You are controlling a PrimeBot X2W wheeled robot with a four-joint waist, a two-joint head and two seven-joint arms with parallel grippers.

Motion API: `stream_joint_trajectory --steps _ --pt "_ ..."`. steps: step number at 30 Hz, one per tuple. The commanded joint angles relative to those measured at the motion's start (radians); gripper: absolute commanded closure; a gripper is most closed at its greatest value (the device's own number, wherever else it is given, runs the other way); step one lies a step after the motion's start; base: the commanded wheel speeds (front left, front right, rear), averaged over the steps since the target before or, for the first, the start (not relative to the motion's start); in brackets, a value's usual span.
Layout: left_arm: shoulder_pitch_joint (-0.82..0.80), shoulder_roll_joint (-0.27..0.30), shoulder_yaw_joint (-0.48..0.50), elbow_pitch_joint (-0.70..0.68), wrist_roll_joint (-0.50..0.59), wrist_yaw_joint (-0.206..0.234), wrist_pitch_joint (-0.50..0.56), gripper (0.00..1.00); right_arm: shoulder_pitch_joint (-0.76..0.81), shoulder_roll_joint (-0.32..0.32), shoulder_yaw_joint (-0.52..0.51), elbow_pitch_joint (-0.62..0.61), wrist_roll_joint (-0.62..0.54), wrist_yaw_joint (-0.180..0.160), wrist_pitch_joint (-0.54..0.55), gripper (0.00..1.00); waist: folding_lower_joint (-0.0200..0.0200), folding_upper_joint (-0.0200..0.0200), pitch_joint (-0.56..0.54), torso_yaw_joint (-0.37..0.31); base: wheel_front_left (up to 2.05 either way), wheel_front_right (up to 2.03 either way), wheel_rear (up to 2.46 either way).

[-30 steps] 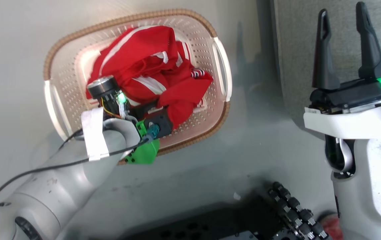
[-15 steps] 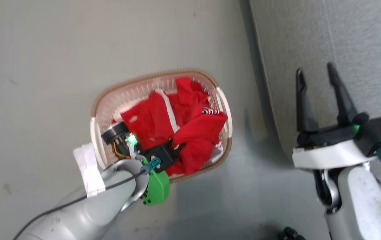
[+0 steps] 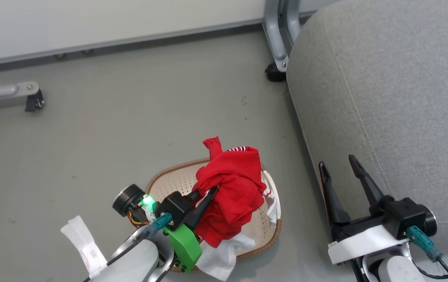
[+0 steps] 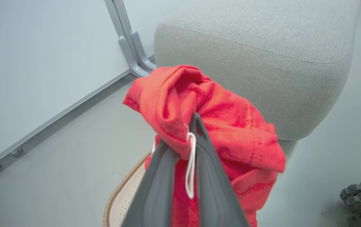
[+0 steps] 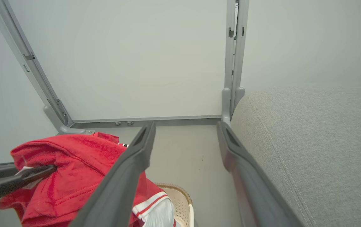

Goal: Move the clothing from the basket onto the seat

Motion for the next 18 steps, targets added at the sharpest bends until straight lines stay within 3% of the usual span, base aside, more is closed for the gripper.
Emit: stream_joint_trajectory --steps 1,13,18 --pt "0.027 0.006 0.024 -0.03 0.009 0.006 -0.001 1.0 0.019 -0.004 0.004 0.002 0.004 0.0 -0.003 0.0 0.0001 0.0 -0.163 0.035 0.0 0.0 0.0" --pt "0.04 -0.005 0.123 -0.203 0.101 -0.009 -0.001 1.0 0.075 -0.003 0.035 0.011 0.002 0.0 -0.003 0.0 0.0001 0.0 -0.212 0.056 0.0 0.0 0.0" --pt "0.041 -0.033 0.139 -0.207 0.075 -0.026 -0.001 1.0 0.091 -0.003 0.081 0.017 -0.017 0.0 -0.003 0.0 0.0001 0.0 -0.221 0.06 0.0 0.0 0.0"
